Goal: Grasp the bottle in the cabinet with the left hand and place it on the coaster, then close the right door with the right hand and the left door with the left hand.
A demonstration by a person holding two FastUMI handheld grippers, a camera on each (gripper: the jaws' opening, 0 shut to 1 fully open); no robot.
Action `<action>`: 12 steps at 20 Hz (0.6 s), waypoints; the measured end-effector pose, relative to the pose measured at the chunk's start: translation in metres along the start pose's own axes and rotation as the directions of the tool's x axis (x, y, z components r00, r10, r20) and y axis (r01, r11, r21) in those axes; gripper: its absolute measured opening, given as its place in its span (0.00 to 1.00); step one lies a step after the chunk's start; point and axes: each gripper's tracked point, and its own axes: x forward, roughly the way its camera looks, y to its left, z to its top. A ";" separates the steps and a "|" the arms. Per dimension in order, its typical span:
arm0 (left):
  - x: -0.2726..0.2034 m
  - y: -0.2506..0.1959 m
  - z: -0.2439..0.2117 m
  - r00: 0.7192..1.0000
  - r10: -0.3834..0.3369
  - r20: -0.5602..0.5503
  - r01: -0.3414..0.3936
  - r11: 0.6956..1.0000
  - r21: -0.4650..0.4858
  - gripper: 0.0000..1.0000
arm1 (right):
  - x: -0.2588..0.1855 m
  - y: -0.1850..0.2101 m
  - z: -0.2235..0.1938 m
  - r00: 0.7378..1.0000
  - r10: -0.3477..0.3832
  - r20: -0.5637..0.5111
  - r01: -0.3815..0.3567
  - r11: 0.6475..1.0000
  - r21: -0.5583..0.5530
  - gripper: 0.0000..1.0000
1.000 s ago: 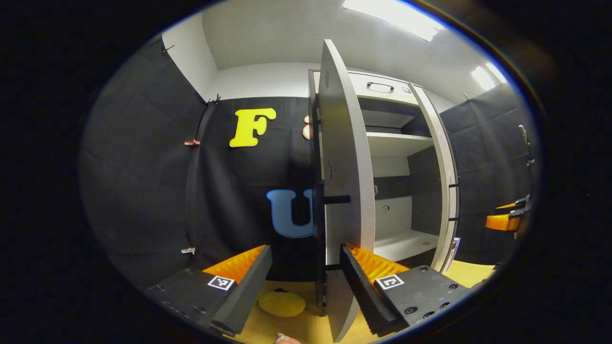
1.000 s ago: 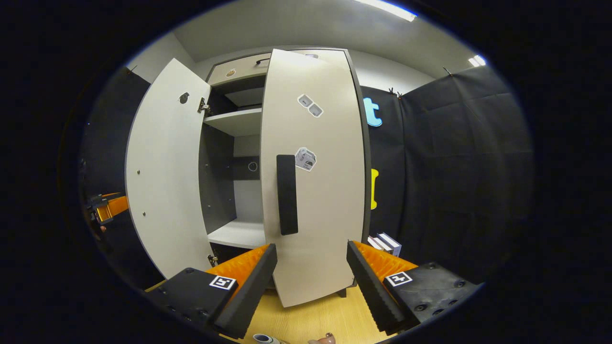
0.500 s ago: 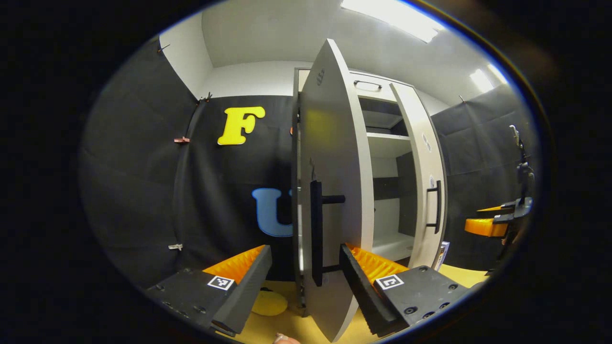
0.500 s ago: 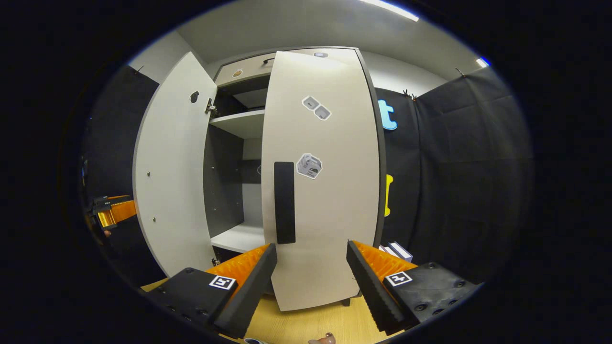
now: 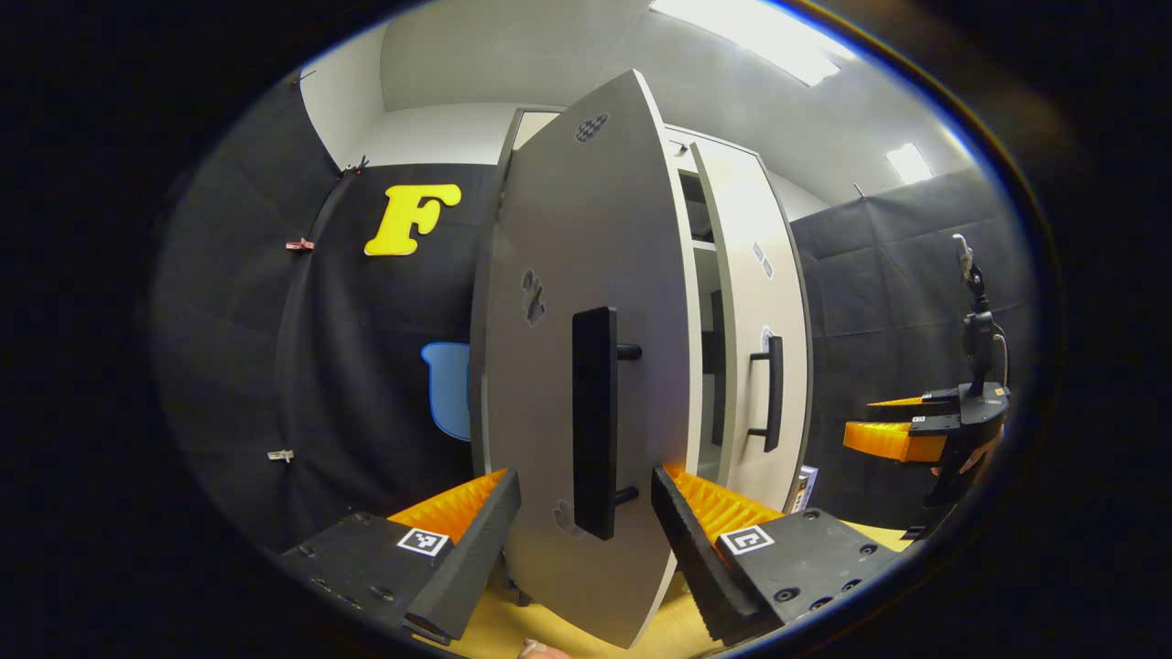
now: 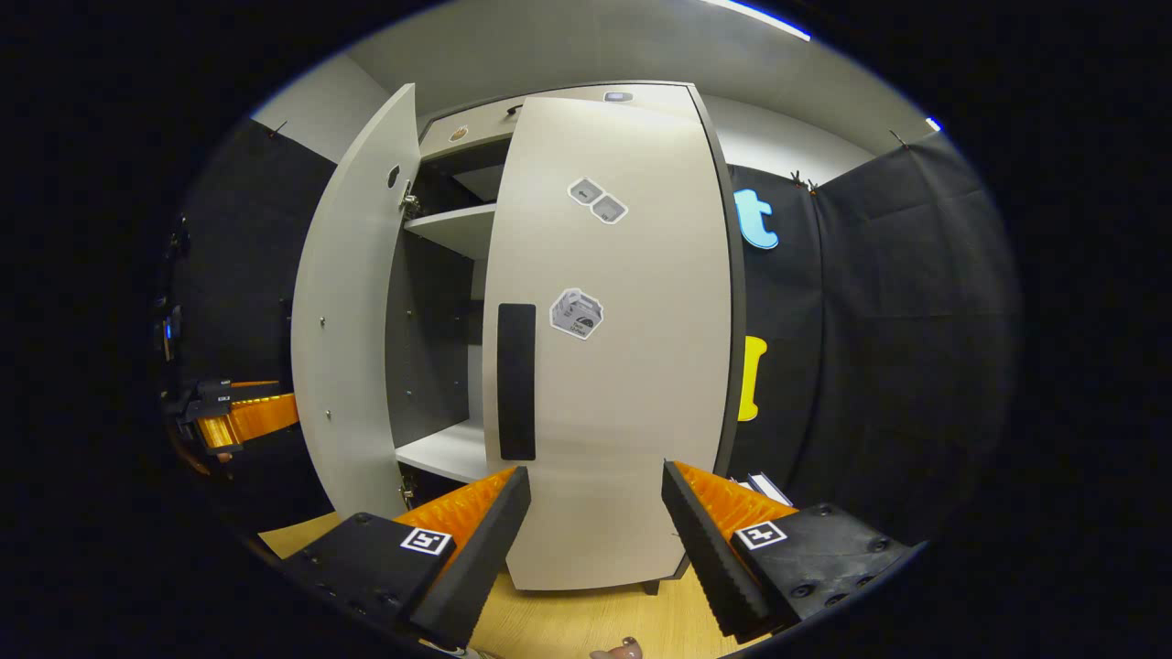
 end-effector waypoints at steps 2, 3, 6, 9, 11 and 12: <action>0.012 -0.015 -0.005 1.000 -0.021 -0.008 0.021 1.000 0.010 0.92 | -0.002 -0.003 0.000 1.000 0.002 -0.001 -0.002 1.000 0.002 0.96; 0.019 -0.022 -0.008 0.999 -0.036 -0.017 0.036 0.999 0.013 0.93 | -0.003 -0.006 0.000 1.000 -0.004 -0.001 0.004 1.000 -0.002 0.96; 0.023 -0.034 -0.016 0.998 -0.052 -0.036 0.052 0.999 0.006 0.93 | -0.011 -0.016 0.001 1.000 -0.028 0.000 0.028 1.000 -0.009 0.98; 0.014 -0.034 -0.018 0.997 -0.059 -0.057 0.060 0.998 0.013 0.93 | -0.016 -0.018 0.005 0.999 -0.036 0.013 0.036 0.999 0.004 0.97; 0.006 -0.034 -0.018 0.997 -0.054 -0.063 0.056 0.998 0.023 0.93 | -0.018 -0.015 0.006 0.999 -0.035 0.015 0.035 0.999 0.008 0.97; 0.003 -0.032 -0.019 0.997 -0.052 -0.063 0.054 0.998 0.025 0.93 | -0.018 -0.012 0.006 0.999 -0.032 0.015 0.032 0.999 0.008 0.97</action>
